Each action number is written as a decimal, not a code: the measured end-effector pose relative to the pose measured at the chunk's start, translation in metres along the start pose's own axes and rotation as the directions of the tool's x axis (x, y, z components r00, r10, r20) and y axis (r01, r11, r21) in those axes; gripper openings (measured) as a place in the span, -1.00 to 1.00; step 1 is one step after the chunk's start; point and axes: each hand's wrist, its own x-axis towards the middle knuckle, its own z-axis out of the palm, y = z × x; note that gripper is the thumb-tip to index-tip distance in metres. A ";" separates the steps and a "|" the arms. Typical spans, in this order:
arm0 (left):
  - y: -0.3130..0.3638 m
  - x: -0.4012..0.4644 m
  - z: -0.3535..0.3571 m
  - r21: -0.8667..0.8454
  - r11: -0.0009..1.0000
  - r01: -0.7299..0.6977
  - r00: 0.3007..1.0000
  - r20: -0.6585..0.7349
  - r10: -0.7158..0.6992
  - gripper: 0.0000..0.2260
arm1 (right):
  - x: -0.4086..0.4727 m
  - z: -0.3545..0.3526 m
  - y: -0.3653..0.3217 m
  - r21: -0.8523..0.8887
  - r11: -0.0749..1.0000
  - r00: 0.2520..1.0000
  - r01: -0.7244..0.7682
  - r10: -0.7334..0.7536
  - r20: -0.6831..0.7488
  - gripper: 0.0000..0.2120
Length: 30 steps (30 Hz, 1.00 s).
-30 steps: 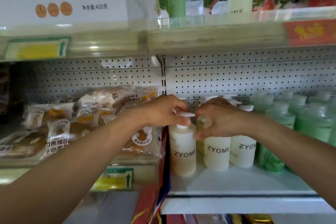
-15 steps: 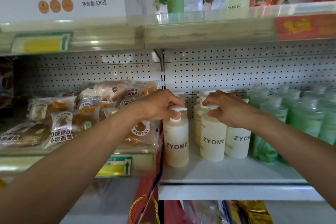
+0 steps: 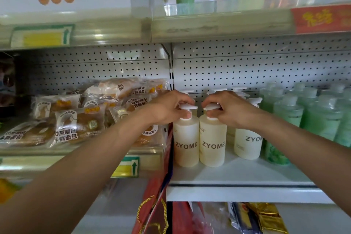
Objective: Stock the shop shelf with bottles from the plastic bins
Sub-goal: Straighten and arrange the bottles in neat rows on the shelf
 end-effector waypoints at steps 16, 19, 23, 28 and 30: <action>-0.005 0.010 -0.006 -0.051 0.996 -0.075 0.988 -0.137 0.068 -0.59 | 0.017 -0.055 0.015 0.195 0.981 0.974 0.018 0.027 -0.224 -0.78; -0.006 0.018 -0.012 0.025 0.999 -0.021 0.999 -0.027 0.021 -0.61 | 0.032 -0.060 0.027 0.045 0.999 0.998 0.010 -0.008 -0.064 -0.77; -0.004 0.026 -0.009 -0.037 0.999 0.014 0.995 0.101 -0.011 -0.68 | 0.050 -0.036 0.036 -0.174 0.985 0.986 -0.004 0.033 0.166 -0.61; -0.009 0.034 -0.010 -0.011 1.000 0.001 0.996 0.091 0.000 -0.68 | 0.066 -0.020 0.042 -0.146 0.989 0.983 -0.035 0.061 0.175 -0.55; -0.011 0.034 -0.010 -0.014 1.000 -0.007 0.996 0.091 0.009 -0.67 | 0.071 -0.013 0.044 -0.130 0.989 0.988 -0.065 0.082 0.133 -0.65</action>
